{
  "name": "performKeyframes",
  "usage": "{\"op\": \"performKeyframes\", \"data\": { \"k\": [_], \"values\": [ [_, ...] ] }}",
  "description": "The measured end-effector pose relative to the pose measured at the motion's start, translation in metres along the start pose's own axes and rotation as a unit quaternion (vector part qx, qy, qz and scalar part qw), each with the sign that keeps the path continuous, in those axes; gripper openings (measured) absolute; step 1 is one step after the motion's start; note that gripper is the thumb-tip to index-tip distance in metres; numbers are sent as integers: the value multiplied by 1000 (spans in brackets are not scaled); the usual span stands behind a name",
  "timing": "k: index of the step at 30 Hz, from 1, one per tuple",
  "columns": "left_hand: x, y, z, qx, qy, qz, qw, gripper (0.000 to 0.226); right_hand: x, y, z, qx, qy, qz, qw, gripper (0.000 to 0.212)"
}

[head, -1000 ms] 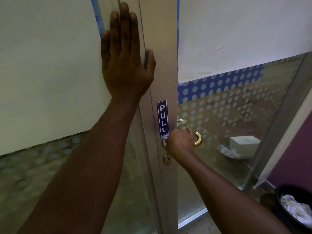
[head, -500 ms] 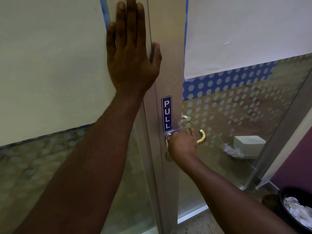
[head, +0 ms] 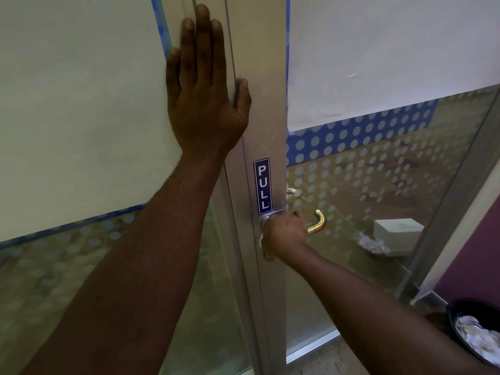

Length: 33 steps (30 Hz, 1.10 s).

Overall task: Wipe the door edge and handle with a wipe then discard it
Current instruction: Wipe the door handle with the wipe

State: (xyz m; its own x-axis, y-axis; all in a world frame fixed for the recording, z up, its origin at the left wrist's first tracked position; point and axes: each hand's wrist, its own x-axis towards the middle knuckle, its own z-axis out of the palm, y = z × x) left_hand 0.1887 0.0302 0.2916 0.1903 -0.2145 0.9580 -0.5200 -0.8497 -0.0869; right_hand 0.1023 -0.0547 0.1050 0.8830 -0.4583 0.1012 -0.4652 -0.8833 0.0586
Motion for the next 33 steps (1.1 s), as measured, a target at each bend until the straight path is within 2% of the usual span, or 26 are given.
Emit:
{"op": "performKeyframes", "data": {
  "k": [2,4,6,9,11,13,15,21,28,33],
  "values": [
    [0,0,0,-1,-1,0,1000,68,-1,3,1,13,-20,4,1000,22],
    [0,0,0,2,-7,-2,1000,68,-5,-6,14,-136,8,-22,990,25],
    [0,0,0,4,-12,-1,1000,68,-15,-19,21,-265,-17,-45,963,27],
    [0,1,-2,1,-15,-3,1000,69,-18,-20,24,-334,-34,-77,939,23],
    [0,1,-2,1,-19,-6,1000,69,-14,-14,21,-291,-4,-72,954,25],
    [0,0,-2,2,-22,-9,1000,69,-8,-6,20,-149,44,-35,987,31],
    [1,-2,-3,2,-19,-7,1000,69,-15,3,8,-40,28,-14,999,36],
    [0,-1,-2,3,-23,-5,1000,69,-38,11,5,-60,82,-50,994,41],
    [0,2,-3,7,-34,-11,999,70,-16,-6,9,70,84,42,993,28],
    [-1,0,-3,10,-50,-23,998,70,-21,-6,20,112,210,91,967,26]
  ]
}}
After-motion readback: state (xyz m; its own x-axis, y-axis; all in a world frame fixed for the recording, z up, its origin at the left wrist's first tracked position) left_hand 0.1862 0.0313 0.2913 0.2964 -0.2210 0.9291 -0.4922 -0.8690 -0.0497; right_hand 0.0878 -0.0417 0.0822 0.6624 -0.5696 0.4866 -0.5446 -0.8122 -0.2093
